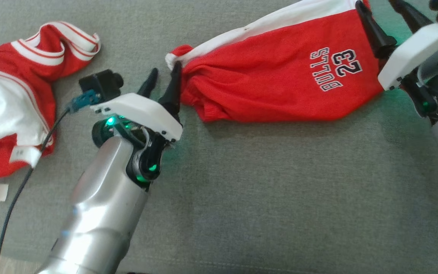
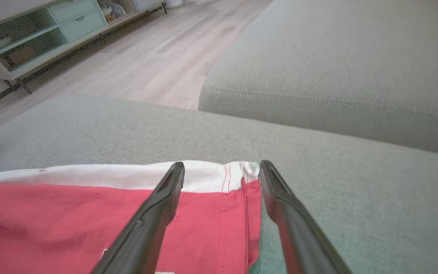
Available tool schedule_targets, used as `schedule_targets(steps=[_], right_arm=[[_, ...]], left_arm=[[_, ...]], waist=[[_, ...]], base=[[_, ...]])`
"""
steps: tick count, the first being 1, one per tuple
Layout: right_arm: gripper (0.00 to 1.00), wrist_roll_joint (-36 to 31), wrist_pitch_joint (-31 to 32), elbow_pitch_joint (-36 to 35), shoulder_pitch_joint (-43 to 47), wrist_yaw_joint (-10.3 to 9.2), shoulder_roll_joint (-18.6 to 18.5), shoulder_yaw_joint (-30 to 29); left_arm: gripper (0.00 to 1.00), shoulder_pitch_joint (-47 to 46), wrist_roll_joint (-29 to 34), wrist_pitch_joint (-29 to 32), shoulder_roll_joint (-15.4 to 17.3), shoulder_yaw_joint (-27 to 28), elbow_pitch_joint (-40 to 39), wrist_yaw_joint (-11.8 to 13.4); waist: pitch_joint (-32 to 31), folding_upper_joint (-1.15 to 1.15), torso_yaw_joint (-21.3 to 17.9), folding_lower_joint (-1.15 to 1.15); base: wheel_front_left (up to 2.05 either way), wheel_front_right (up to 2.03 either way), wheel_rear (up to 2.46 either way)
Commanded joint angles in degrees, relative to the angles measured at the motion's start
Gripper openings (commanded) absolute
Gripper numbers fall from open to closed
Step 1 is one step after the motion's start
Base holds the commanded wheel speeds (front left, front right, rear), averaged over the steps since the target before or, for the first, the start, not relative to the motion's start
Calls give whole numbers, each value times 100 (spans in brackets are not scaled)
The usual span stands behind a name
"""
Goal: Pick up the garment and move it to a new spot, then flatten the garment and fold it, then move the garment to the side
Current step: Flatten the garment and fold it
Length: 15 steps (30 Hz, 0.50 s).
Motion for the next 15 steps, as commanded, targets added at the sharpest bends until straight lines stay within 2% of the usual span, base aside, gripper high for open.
schedule_targets(steps=[1, 4, 5, 6, 10, 15], right_arm=[[100, -98, -363, -99, 73, -5, -12, -9], [100, -405, -1150, -3, 155, -5, 5, -225], [100, -754, -1450, 79, 217, -5, 47, -500], [100, -754, -1450, 79, 217, -5, 47, -500], [100, -1332, -1631, -136, 568, -5, 316, -1226], [100, -1929, -1658, -986, 1390, -5, 727, -2032]], left_arm=[[100, 59, 146, -242, 127, 163, -167, 84], [100, 228, 504, -839, 249, 195, -280, 347], [100, 365, 627, -1191, 274, 250, -414, 463], [100, 365, 627, -1191, 274, 250, -414, 463], [100, 620, 869, -1786, 372, 361, -753, 694], [100, 873, 1524, -2146, 686, 404, -1235, 1177]], waist=[[-81, 0, -74, 0], [-183, 0, -193, 0], [-253, 0, -274, 0], [-253, 0, -274, 0], [-403, 0, -442, 0], [-577, 0, -641, 0]], base=[[0, 0, 0], [0, 0, 0], [0, 0, 0], [0, 0, 0], [0, 0, 0], [0, 0, 0]])
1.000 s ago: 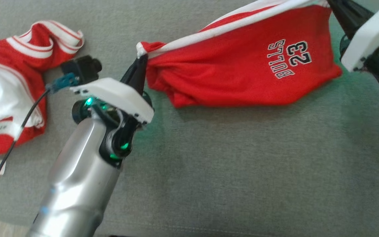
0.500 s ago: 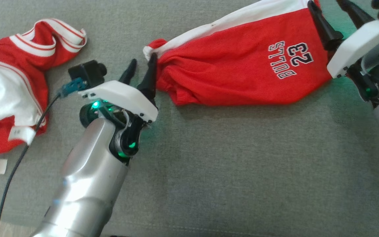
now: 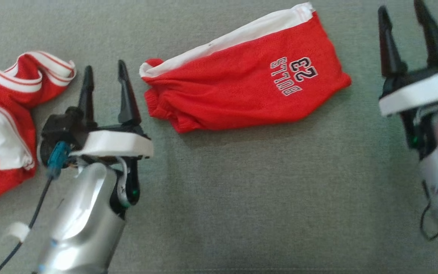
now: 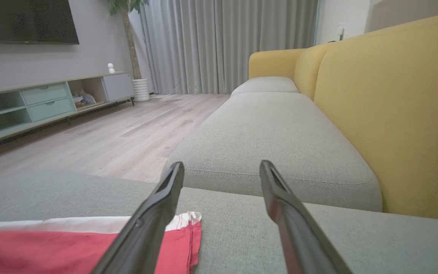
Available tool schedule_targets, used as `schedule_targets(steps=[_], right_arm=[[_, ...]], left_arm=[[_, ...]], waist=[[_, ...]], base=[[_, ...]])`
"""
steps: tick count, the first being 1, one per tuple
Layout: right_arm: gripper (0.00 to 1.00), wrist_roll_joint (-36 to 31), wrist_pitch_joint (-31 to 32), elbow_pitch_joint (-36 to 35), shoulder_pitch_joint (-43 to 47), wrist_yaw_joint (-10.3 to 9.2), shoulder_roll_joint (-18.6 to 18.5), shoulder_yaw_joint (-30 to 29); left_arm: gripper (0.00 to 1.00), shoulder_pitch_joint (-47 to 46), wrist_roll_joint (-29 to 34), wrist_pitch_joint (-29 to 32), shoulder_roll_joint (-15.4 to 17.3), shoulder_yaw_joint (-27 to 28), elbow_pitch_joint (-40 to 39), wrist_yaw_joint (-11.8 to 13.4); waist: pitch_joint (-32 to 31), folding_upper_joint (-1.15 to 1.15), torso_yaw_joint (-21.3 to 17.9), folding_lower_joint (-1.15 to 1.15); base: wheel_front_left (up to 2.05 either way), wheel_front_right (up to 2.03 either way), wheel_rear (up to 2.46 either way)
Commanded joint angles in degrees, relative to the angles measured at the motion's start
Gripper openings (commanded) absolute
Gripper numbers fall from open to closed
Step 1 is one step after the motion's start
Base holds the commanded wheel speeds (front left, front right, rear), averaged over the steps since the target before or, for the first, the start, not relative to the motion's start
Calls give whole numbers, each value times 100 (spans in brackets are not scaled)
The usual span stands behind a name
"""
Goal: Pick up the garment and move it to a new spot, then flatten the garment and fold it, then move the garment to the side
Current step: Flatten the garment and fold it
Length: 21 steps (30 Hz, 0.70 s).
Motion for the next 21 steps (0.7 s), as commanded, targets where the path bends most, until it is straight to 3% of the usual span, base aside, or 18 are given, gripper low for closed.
schedule_targets(steps=[1, 5, 9, 14, 21], right_arm=[[100, -58, -54, -251, 110, -5, 36, -27], [100, -387, 114, -1101, 927, -5, 344, -505], [100, -613, 499, -1954, 1730, -5, 677, -850], [100, -821, 1067, -2753, 2502, -5, 950, -1002], [100, -984, 1478, -3354, 3004, -5, 1093, -1083]], left_arm=[[100, 1, 100, -59, 175, 190, -212, 67], [100, 252, 620, -106, 433, 153, -587, 464], [100, 504, 863, -34, 669, 109, -758, 706], [100, 752, 1004, 259, 892, 11, -872, 875], [100, 1047, 968, 606, 1034, -64, -983, 965]], waist=[[-78, 0, -78, 1], [-171, 0, -186, 1], [-251, 0, -283, 1], [-315, 0, -383, 1], [-357, 0, -446, 1]], base=[[0, 0, 0], [0, 0, 0], [0, 0, 0], [0, 0, 0], [0, 0, 0]])
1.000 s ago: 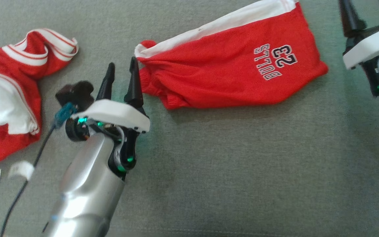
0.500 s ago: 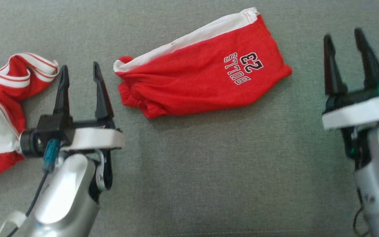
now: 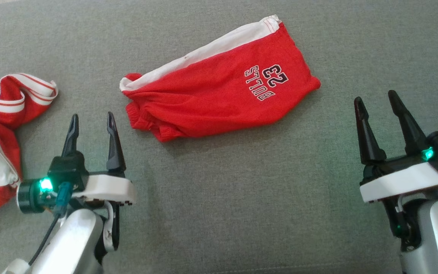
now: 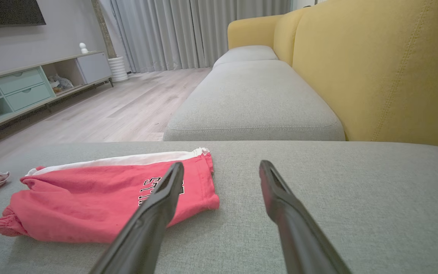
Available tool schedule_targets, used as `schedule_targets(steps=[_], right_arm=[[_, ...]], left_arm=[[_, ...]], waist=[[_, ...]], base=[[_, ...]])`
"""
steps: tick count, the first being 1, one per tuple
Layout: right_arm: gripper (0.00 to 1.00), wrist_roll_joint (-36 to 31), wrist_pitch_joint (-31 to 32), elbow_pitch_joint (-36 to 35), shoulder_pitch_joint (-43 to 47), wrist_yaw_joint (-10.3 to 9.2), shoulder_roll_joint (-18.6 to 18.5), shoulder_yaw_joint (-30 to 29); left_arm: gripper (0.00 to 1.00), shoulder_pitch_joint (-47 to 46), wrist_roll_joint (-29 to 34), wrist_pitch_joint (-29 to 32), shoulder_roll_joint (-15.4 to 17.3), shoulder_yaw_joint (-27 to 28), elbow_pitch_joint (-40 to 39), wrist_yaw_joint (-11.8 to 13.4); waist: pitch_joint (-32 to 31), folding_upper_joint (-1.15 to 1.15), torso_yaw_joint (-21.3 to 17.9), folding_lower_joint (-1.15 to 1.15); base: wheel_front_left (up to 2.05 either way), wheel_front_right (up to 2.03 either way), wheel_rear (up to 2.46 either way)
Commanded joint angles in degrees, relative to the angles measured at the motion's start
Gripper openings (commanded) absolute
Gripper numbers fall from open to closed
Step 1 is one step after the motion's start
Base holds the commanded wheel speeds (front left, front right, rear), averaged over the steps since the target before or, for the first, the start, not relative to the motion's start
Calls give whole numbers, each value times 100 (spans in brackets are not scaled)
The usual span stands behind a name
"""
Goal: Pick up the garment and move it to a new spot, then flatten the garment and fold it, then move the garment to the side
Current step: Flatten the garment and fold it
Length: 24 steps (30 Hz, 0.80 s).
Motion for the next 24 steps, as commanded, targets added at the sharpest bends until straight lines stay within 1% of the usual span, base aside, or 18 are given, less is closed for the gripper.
schedule_targets(steps=[1, 8, 15, 19, 24], right_arm=[[100, -44, 57, -290, 3, -5, 12, 68], [100, -39, 171, -461, 64, -5, 61, -59], [100, 13, 243, -331, -12, -5, 2, -72], [100, 175, 361, 35, -302, -5, -208, 76], [100, 493, 629, 922, -939, -5, -591, 551]], left_arm=[[100, -52, -32, 30, 209, 170, -215, 43], [100, -26, -95, 94, 235, 167, -303, 49], [100, -73, -95, 118, 273, 166, -389, 61], [100, -171, -68, 111, 223, 111, -465, 61], [100, -345, -37, 52, 98, 30, -469, 46]], waist=[[-2, 0, -6, 0], [1, 0, 6, 0], [44, 0, 36, 0], [170, 0, 147, 0], [380, 0, 398, 0]], base=[[0, 0, 0], [0, 0, 0], [0, 0, 0], [0, 0, 0], [0, 0, 0]])
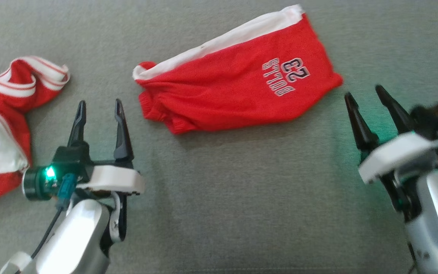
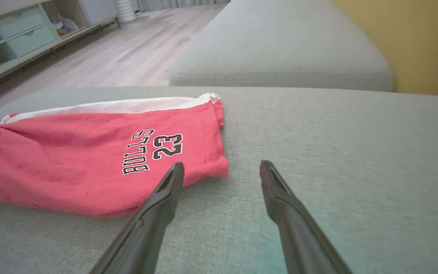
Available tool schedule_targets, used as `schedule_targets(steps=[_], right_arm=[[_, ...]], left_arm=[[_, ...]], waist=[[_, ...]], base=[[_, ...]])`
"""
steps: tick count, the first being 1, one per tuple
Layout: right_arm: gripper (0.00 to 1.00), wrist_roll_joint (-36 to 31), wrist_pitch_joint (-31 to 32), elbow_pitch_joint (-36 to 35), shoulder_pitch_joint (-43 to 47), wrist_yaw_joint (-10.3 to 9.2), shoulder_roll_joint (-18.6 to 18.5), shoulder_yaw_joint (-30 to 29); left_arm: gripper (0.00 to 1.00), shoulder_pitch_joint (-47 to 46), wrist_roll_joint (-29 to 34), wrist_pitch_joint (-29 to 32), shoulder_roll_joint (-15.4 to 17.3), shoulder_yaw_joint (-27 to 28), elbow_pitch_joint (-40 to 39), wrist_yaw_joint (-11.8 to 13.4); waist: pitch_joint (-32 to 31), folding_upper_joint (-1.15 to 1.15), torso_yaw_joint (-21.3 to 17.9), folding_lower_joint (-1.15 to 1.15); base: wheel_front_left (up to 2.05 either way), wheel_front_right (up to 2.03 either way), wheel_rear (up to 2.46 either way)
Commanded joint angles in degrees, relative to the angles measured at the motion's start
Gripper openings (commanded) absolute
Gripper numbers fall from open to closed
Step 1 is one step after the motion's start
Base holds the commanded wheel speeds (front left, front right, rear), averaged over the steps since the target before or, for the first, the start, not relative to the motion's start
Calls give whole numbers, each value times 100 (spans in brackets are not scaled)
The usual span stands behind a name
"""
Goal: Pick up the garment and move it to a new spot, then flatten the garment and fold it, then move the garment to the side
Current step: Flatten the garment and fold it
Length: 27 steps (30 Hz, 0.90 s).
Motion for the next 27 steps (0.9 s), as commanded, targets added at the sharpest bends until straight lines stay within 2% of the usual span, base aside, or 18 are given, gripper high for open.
schedule_targets(steps=[1, 5, 10, 16, 17, 19, 23, 27], right_arm=[[100, 101, 12, -60, -233, -5, -111, 220], [100, 348, 112, 729, -852, -5, -354, 672], [100, 538, 201, 1626, -1537, -5, -514, 960], [100, 777, 904, 2425, -1981, -5, -575, 1406], [95, 873, 997, 2480, -2015, -5, -566, 1467], [0, 1013, 1067, 2531, -2066, -5, -581, 1560], [0, 1180, 883, 2516, -2029, -5, -592, 1541], [0, 1218, 424, 2301, -1679, -5, -520, 1190]], left_arm=[[100, -242, 48, -63, 82, 175, -163, -12], [100, -373, 49, -176, -31, 153, -103, -18], [100, -432, 2, -316, -147, 127, 26, -66], [100, -430, -64, -445, -224, 139, 186, -102], [100, -424, -68, -458, -232, 137, 204, -101], [100, -412, -80, -480, -243, 137, 226, -102], [100, -385, -112, -520, -255, 145, 242, -113], [100, -317, -125, -528, -221, 142, 205, -104]], waist=[[132, 0, 154, 0], [297, 0, 400, 0], [397, 0, 618, 0], [365, 0, 701, 0], [348, 0, 702, 0], [316, 0, 695, 0], [228, 0, 621, 0], [124, 0, 466, 0]], base=[[0, 0, 0], [0, 0, 0], [0, 0, 0], [0, 0, 0], [0, 0, 0], [0, 0, 0], [0, 0, 0], [0, 0, 0]])
